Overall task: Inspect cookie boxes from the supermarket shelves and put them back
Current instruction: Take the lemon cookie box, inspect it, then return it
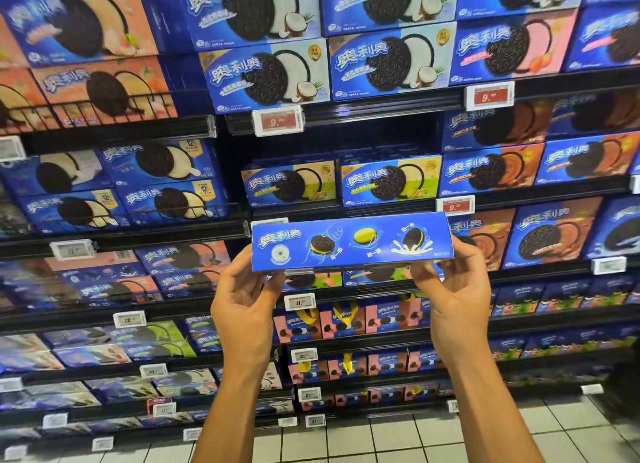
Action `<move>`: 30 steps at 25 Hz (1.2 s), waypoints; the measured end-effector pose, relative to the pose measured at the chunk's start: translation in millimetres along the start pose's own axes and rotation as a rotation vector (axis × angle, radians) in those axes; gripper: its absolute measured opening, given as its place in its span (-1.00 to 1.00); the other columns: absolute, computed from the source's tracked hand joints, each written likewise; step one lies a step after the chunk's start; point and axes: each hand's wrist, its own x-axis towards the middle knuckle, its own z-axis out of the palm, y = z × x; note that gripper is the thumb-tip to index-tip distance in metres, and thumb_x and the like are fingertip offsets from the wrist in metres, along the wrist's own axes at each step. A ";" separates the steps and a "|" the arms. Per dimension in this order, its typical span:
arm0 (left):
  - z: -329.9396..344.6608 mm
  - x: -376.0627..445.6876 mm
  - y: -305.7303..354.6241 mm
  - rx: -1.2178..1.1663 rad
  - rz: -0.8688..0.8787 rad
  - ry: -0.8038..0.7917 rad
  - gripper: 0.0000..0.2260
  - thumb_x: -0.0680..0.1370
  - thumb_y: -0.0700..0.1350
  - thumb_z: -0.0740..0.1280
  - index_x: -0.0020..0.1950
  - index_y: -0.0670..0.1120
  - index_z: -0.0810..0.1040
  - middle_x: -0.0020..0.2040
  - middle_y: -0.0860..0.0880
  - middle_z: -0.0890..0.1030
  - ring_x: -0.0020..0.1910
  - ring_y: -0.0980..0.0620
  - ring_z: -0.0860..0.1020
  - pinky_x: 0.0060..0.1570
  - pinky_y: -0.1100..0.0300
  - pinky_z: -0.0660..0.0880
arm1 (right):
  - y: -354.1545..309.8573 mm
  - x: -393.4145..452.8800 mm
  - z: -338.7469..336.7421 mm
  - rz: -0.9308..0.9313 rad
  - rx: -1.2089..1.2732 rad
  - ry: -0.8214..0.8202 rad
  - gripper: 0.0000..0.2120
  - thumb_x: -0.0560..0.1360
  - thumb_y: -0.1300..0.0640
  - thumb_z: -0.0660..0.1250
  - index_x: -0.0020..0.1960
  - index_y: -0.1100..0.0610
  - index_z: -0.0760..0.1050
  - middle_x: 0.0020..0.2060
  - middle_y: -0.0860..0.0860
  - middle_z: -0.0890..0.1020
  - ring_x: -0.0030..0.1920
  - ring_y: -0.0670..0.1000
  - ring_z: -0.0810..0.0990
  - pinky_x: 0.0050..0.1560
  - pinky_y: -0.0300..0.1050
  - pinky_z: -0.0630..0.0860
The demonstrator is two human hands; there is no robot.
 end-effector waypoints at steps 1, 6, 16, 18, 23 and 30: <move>-1.0 0.1 0.5 0.000 0.010 -0.009 -0.64 0.39 -0.05 0.52 0.15 0.17 0.60 0.19 0.04 0.67 0.21 0.02 0.62 0.06 0.25 0.57 | 0.3 -0.3 0.0 -0.006 0.005 0.000 -0.59 0.36 0.23 0.47 0.16 0.02 0.48 0.08 -0.05 0.64 0.15 -0.11 0.62 0.02 -0.20 0.61; -4.7 -0.3 3.7 0.012 0.030 -0.006 -0.65 0.42 -0.16 0.49 0.13 0.19 0.62 0.21 0.03 0.66 0.21 0.02 0.61 0.06 0.24 0.57 | 3.2 -2.1 2.1 -0.001 0.017 0.002 -0.60 0.37 0.26 0.45 0.16 0.01 0.48 0.11 0.01 0.63 0.13 -0.10 0.62 -0.01 -0.21 0.60; -5.5 5.6 16.6 0.048 -0.137 0.151 -0.72 0.36 0.00 0.47 0.05 0.05 0.63 -0.21 0.21 0.69 -0.23 0.26 0.62 -0.28 0.43 0.51 | 1.4 -4.8 14.0 0.101 -0.097 0.039 -0.65 0.36 0.01 0.49 0.14 -0.01 0.64 0.01 -0.11 0.73 0.04 -0.10 0.68 -0.02 -0.22 0.62; -6.0 5.3 17.2 0.043 -0.152 0.135 -0.74 0.38 -0.03 0.47 0.05 0.01 0.62 -0.19 0.17 0.71 -0.19 0.23 0.66 -0.23 0.39 0.55 | -1.0 -5.9 15.3 0.110 -0.089 0.050 -0.68 0.36 0.01 0.49 0.11 -0.04 0.64 -0.03 -0.16 0.74 -0.02 -0.13 0.70 -0.10 -0.27 0.61; -12.4 -0.2 15.2 0.061 -0.231 0.116 -0.86 0.48 0.04 0.40 -0.01 0.09 0.69 -0.20 0.12 0.70 -0.38 0.24 0.59 -0.46 0.43 0.46 | 0.2 -9.5 9.1 0.181 -0.102 0.093 -0.65 0.34 -0.04 0.49 0.12 -0.03 0.65 0.04 -0.05 0.74 0.09 0.01 0.70 0.02 -0.14 0.65; -25.0 6.3 18.8 -0.107 -0.338 -0.098 -0.70 0.57 -0.10 0.24 0.25 -0.03 0.63 0.32 0.03 0.59 0.28 0.11 0.56 0.03 0.26 0.57 | -0.5 -5.7 -10.8 0.330 0.038 0.013 -0.62 0.68 0.08 0.07 0.38 0.08 0.53 0.25 0.02 0.65 0.25 0.01 0.59 0.15 -0.05 0.54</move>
